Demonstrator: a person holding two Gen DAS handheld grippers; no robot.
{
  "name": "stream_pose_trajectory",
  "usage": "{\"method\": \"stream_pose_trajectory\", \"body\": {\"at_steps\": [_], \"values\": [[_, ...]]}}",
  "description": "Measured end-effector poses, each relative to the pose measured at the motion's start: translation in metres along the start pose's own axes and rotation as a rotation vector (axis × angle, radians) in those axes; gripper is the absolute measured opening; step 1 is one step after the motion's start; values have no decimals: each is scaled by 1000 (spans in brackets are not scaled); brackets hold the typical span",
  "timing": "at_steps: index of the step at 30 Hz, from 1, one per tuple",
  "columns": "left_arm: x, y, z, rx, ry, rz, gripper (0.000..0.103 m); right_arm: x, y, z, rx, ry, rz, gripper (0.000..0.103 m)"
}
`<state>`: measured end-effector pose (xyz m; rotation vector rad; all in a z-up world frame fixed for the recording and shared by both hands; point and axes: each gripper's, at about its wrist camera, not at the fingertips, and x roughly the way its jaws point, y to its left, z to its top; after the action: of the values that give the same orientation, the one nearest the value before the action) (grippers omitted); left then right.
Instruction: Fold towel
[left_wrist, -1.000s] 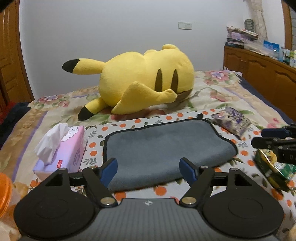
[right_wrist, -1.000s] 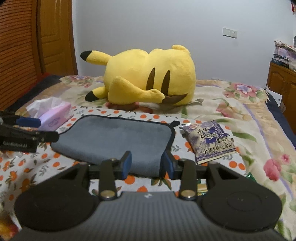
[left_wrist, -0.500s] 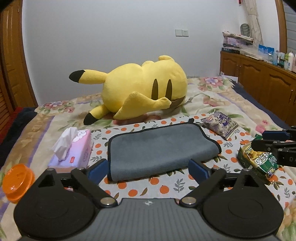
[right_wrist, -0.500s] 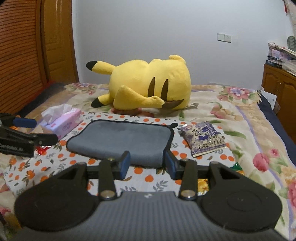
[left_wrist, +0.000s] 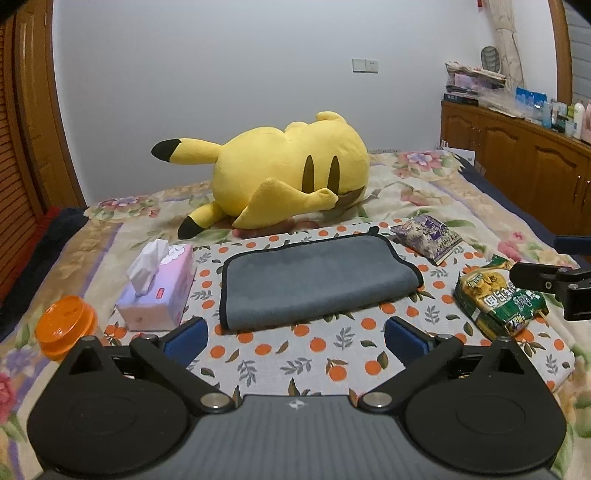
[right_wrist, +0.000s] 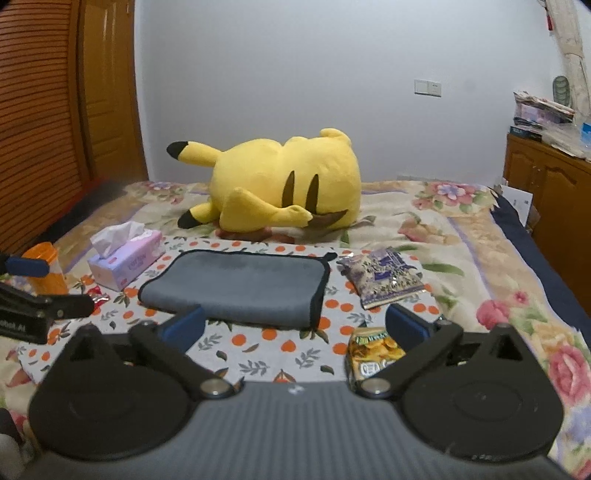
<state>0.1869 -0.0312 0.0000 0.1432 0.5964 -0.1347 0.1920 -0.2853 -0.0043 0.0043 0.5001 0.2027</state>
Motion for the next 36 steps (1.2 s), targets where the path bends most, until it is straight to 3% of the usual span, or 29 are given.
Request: {"method": "stream_pose_trajectory", "body": {"at_steps": [36], "values": [[-104, -19, -28, -21, -36, 4, 103, -97, 23, -25, 22, -61, -4, 103]]}}
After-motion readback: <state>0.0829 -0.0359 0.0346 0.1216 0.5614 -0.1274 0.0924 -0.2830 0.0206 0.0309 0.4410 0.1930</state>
